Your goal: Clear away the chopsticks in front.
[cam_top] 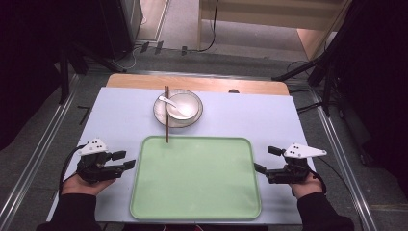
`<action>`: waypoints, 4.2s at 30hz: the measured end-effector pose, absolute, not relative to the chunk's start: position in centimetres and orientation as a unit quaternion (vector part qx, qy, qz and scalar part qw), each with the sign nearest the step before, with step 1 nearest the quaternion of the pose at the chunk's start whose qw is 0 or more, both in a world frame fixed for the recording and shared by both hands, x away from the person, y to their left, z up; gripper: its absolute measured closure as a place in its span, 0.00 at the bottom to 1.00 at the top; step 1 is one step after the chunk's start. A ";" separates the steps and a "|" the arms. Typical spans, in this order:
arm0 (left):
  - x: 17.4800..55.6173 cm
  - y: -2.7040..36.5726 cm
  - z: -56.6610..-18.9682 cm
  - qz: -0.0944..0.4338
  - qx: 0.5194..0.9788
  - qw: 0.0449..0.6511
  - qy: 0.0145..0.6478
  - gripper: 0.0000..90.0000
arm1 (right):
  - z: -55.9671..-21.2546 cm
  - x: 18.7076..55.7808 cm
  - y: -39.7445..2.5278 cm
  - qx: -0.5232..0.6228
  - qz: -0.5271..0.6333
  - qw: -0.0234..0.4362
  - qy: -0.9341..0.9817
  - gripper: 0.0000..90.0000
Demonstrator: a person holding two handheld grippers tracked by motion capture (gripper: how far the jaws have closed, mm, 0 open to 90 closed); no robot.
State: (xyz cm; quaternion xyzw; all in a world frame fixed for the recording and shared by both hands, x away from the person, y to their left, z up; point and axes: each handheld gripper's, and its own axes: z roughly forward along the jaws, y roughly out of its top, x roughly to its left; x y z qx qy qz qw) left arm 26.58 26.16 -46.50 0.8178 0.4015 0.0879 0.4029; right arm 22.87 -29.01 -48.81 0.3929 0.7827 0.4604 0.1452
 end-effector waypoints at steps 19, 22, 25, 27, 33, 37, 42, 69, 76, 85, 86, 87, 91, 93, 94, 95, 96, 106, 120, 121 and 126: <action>27.0 26.2 -46.3 0.078 0.813 0.398 0.418 0.42 | -49.1 23.0 -28.8 0.389 0.459 0.145 0.786 0.18; 27.0 26.2 -46.4 0.077 0.814 0.396 0.418 0.41 | -49.1 22.9 -28.8 0.391 0.459 0.143 0.785 0.18; 27.0 26.1 -46.4 0.081 0.815 0.396 0.416 0.40 | -49.2 22.9 -28.8 0.394 0.457 0.144 0.784 0.18; 27.1 26.1 -46.4 0.082 0.815 0.396 0.415 0.39 | -49.2 22.9 -28.9 0.395 0.458 0.148 0.782 0.18; 27.2 26.1 -46.5 0.083 0.816 0.393 0.415 0.38 | -49.4 22.9 -29.0 0.401 0.455 0.151 0.781 0.18; 27.3 26.1 -46.5 0.085 0.816 0.394 0.415 0.33 | -49.4 22.8 -29.1 0.405 0.456 0.151 0.778 0.18; 27.4 26.1 -46.3 0.091 0.813 0.406 0.406 0.31 | -49.3 22.7 -29.3 0.407 0.462 0.158 0.772 0.18; 32.4 23.6 -44.3 0.123 0.804 0.432 0.389 0.32 | -49.1 22.0 -30.4 0.422 0.486 0.161 0.748 0.17; 34.9 21.6 -45.0 0.116 0.808 0.409 0.407 0.37 | -49.0 22.1 -30.3 0.425 0.473 0.162 0.754 0.17; 37.5 19.1 -45.0 0.108 0.800 0.376 0.455 0.51 | -49.1 22.1 -29.9 0.421 0.467 0.160 0.761 0.17; 37.7 18.8 -45.0 0.109 0.800 0.372 0.459 0.51 | -49.1 22.1 -29.9 0.421 0.465 0.159 0.762 0.17; 37.9 18.5 -45.0 0.110 0.800 0.369 0.460 0.52 | -49.1 22.1 -29.9 0.421 0.464 0.160 0.763 0.17; 39.0 17.2 -45.5 0.119 0.811 0.344 0.458 0.55 | -49.1 22.1 -29.9 0.421 0.466 0.159 0.762 0.17; 39.7 16.9 -45.9 0.113 0.809 0.338 0.467 0.57 | -49.0 22.1 -29.9 0.420 0.466 0.159 0.762 0.17; 39.9 16.8 -46.1 0.110 0.809 0.337 0.470 0.57 | -49.0 22.1 -29.9 0.420 0.465 0.159 0.763 0.17; 40.1 16.7 -46.4 0.109 0.806 0.338 0.473 0.57 | -49.1 22.1 -29.9 0.419 0.465 0.159 0.763 0.17; 40.3 16.6 -46.6 0.109 0.805 0.336 0.476 0.58 | -49.1 22.2 -29.9 0.419 0.465 0.159 0.764 0.17; 41.1 15.5 -47.5 0.102 0.800 0.338 0.485 0.61 | -49.1 22.1 -29.9 0.420 0.459 0.155 0.768 0.17; 41.5 15.0 -48.3 0.118 0.805 0.329 0.479 0.66 | -49.2 22.1 -29.8 0.418 0.459 0.153 0.769 0.17; 41.5 15.0 -48.3 0.119 0.806 0.329 0.478 0.67 | -49.2 22.1 -29.8 0.417 0.460 0.153 0.769 0.17; 41.9 15.0 -48.6 0.122 0.803 0.331 0.480 0.74 | -49.2 22.2 -29.7 0.415 0.459 0.151 0.771 0.17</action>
